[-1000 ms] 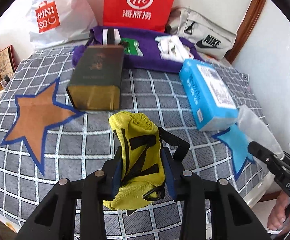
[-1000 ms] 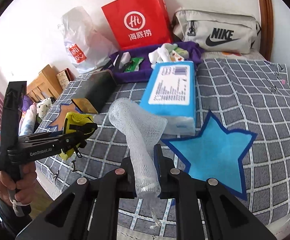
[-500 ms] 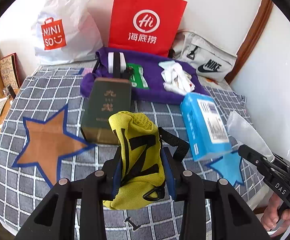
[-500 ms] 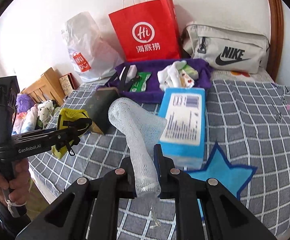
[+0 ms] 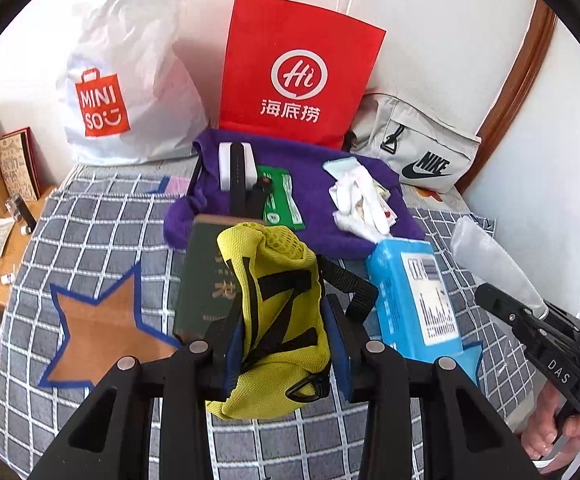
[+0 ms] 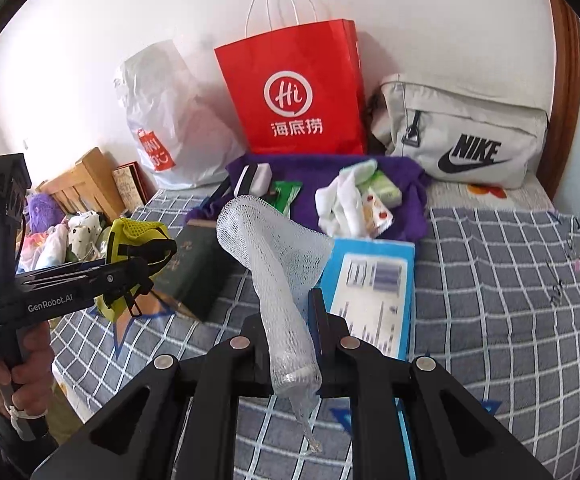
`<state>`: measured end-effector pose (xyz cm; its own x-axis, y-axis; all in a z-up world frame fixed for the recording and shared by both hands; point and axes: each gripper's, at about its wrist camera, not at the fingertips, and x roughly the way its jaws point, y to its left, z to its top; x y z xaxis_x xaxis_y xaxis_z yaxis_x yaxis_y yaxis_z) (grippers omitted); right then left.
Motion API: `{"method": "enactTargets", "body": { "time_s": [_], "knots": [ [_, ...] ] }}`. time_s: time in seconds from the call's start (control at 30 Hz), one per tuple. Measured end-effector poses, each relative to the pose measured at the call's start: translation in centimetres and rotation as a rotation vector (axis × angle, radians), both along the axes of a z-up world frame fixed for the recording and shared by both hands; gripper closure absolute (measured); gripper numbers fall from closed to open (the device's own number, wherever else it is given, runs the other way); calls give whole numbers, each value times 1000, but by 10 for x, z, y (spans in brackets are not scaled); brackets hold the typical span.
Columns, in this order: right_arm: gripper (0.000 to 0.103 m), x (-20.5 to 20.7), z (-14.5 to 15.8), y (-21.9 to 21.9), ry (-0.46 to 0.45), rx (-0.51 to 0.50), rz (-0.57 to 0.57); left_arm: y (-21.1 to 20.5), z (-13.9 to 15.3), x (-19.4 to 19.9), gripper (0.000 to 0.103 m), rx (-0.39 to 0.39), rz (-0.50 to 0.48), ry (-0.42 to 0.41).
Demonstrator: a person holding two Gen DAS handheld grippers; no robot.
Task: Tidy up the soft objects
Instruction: 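Carry the yellow pouch with the left tool while the right tool carries the mesh net toward the towel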
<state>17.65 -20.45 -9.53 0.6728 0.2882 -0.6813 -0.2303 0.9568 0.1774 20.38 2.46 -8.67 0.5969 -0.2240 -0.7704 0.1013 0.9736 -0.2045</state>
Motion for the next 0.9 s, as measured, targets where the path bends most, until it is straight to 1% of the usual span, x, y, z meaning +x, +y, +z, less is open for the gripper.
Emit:
{"method": "enactTargets", "body": {
  "time_s": [0.3,0.57,0.9],
  "knots": [
    [90,29,10,-8,-18,-1,-35,-4,10,30,68,10,-18,-20],
    [90,59,14,-15,-32,-5,-51,-3,14,56,68,25,-11,-25],
    [90,101,21,-17,-61,28,-66,6,18,91,68,12,12,-32]
  ]
}}
